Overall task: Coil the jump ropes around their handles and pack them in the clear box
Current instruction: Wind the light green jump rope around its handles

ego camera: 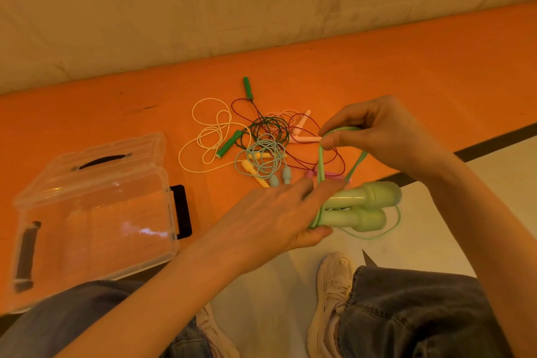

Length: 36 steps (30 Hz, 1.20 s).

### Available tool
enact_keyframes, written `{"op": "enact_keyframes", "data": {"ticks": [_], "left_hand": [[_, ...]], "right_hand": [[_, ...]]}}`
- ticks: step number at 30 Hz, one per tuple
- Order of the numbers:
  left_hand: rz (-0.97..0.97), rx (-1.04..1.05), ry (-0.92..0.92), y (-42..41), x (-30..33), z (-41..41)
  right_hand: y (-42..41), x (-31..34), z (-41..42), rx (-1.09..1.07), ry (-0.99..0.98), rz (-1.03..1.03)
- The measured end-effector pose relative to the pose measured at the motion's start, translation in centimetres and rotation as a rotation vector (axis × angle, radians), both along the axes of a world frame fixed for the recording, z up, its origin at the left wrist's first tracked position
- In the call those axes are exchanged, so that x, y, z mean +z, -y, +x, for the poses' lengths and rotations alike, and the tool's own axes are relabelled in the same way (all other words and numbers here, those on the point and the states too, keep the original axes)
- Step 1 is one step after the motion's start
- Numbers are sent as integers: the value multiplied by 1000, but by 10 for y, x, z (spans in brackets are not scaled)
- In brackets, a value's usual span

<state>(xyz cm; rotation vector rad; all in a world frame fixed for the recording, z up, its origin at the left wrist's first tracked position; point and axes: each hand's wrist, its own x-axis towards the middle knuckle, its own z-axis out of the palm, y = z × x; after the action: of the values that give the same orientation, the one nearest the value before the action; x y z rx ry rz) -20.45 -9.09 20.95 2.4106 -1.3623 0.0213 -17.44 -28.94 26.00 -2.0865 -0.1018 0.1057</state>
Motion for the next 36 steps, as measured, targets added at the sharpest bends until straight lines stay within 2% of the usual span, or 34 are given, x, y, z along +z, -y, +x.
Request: {"op": "enact_keyframes", "data": {"ticks": [5,10,17,22,25,36], "left_hand": [[156,-9,-153,0,4,0],[122,-2,-201,-2,8,0],[23,-38,-52,-7,1,4],[-15,-41,-36,-6,-4,4],[-16,-25,-99,-5,-4,2],[-48,-5,-23,-3,-3,1]], "right_hand": [[-2,-1,-1,22,-28,5],[-1,-2,0,2,-37,-18],[2,-5,1,8,-42,-35],[6,-6,2,13,-82,-46],[5,-6,1,20,-107,-36],[8,-6,3,-7,-153,-88]]}}
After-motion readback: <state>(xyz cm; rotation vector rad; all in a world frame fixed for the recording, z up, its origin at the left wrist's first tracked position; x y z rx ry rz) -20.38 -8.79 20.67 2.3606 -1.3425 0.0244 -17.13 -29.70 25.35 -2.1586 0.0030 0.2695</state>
